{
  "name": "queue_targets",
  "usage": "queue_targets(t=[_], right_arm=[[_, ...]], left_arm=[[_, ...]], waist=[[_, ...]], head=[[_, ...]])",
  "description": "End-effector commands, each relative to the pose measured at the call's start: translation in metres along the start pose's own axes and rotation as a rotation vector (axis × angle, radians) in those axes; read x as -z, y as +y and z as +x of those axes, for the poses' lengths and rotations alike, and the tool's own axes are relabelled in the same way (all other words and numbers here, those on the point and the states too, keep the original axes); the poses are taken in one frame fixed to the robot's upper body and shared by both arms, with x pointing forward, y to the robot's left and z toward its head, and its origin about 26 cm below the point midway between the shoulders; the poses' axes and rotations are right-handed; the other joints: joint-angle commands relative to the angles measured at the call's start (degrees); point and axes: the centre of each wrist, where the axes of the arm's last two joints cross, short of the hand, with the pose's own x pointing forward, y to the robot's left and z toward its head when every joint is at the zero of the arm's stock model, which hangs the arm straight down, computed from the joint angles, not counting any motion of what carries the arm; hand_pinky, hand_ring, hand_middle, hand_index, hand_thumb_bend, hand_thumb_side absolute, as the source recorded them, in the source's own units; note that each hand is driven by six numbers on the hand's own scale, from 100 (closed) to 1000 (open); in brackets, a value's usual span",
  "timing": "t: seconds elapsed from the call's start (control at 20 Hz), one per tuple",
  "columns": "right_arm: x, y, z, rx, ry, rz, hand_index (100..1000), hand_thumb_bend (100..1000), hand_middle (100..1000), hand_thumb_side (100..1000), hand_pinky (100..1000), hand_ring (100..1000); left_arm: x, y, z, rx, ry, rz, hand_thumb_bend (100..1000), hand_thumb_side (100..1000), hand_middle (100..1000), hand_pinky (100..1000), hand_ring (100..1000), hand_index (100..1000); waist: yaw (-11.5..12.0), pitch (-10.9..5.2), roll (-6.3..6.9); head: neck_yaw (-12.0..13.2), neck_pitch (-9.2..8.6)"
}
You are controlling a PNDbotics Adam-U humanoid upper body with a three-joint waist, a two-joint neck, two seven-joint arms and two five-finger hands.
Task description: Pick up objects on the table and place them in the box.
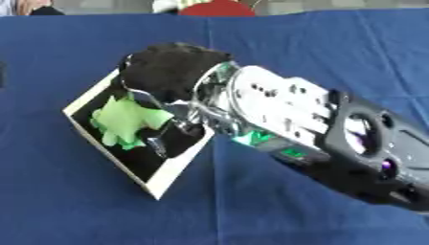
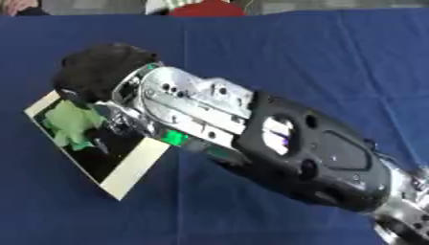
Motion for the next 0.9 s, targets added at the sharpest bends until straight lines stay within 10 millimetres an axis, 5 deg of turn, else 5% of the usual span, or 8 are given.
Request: queue_targets(t=[0.05,0.2,0.4,0.55,0.9], right_arm=[[0.002,-0.003,-0.002,0.009,0.012,0.005,765,100,623,309,702,699],[0.006,-0.001,-0.002,-0.003,-0.008,0.042,852,100,783,581,830,858],[0.009,0.0,-0.007,-0.028,-0.005,0.089,913,100,902,754,907,976],[0.01,0.0,-0.01,-0.05,0.018,0.095,920,100,903,762,918,985],[0.0,-0.009,-0.012,-0.072,0.043,0.036,900,100,889,628,917,968]], left_arm=[[0.004,0.006,0.003,0.007,-0.02,0.004,412,586,582,459,615,748],[0.003,0.005,0.003,0.004,-0.019,0.006,411,586,582,459,615,748],[0.003,0.005,0.003,0.004,-0.017,0.004,410,586,582,459,615,748],[0.003,0.005,0.002,0.005,-0.017,0.003,408,585,582,459,615,748],[0.003,0.005,0.002,0.006,-0.018,0.003,407,586,582,460,615,748]], waist=[[0.04,-0.98,0.24],[0.02,-1.0,0.25],[0.02,-1.04,0.28],[-0.05,-1.05,0.31],[-0.37,-1.15,0.42]], head=[[-0.23,-0.01],[-0.3,0.03],[-0.28,0.07],[-0.2,0.06],[-0.06,0.19]])
